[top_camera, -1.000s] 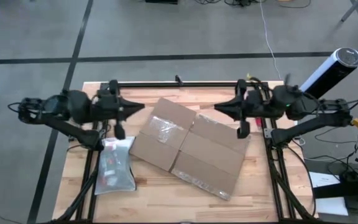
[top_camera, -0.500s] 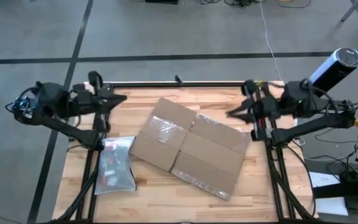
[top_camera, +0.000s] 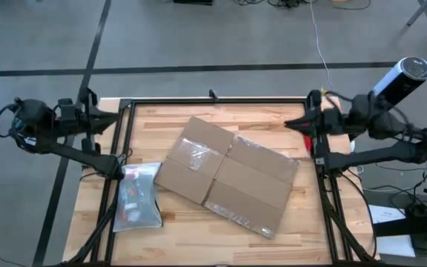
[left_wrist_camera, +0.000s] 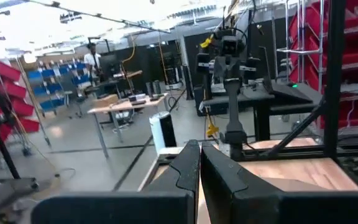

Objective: Unpack boxes

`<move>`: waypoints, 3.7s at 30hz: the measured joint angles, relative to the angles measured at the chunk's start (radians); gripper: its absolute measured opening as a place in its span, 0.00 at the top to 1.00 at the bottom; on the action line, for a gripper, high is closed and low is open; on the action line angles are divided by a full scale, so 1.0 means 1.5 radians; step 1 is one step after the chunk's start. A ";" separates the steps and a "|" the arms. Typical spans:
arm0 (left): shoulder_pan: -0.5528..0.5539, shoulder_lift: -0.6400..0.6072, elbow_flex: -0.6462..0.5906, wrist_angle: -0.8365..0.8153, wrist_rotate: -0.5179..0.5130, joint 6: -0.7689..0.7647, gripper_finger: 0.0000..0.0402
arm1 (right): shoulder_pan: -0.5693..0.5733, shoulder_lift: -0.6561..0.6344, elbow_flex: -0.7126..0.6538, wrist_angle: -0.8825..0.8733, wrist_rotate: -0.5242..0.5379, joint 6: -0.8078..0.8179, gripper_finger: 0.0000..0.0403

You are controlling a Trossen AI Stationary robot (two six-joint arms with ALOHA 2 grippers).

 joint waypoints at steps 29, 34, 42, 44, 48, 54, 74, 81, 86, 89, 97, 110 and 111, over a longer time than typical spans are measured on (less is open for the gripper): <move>0.001 -0.268 -0.755 0.565 0.100 -0.136 1.00 | -0.001 -0.205 -0.688 0.550 -0.110 0.175 0.99; 0.001 -0.260 -0.759 0.558 0.099 -0.137 1.00 | -0.001 -0.204 -0.688 0.471 -0.105 0.203 0.99; 0.001 -0.245 -0.759 0.549 0.098 -0.116 1.00 | -0.001 -0.205 -0.688 0.482 -0.105 0.206 0.99; 0.001 -0.239 -0.759 0.549 0.098 -0.116 1.00 | -0.001 -0.205 -0.688 0.481 -0.105 0.206 0.99; 0.001 -0.231 -0.759 0.550 0.098 -0.118 1.00 | -0.001 -0.205 -0.688 0.482 -0.105 0.207 0.99; 0.001 -0.219 -0.759 0.548 0.098 -0.118 1.00 | -0.001 -0.205 -0.688 0.481 -0.105 0.207 0.99; 0.001 -0.170 -0.759 0.544 0.098 -0.118 1.00 | -0.001 -0.205 -0.688 0.481 -0.104 0.207 0.99; 0.001 -0.155 -0.759 0.543 0.098 -0.118 1.00 | -0.001 -0.205 -0.688 0.482 -0.104 0.207 0.99; 0.001 -0.145 -0.759 0.544 0.098 -0.119 1.00 | -0.001 -0.205 -0.688 0.482 -0.104 0.207 0.99; 0.001 -0.140 -0.759 0.543 0.098 -0.119 1.00 | -0.001 -0.205 -0.688 0.482 -0.104 0.207 0.99; 0.001 -0.127 -0.759 0.544 0.098 -0.119 1.00 | -0.001 -0.205 -0.688 0.481 -0.104 0.207 0.99; 0.001 -0.119 -0.759 0.544 0.098 -0.119 1.00 | -0.002 -0.205 -0.688 0.481 -0.104 0.207 0.99; 0.001 -0.119 -0.759 0.544 0.098 -0.119 1.00 | -0.002 -0.205 -0.688 0.482 -0.104 0.207 0.99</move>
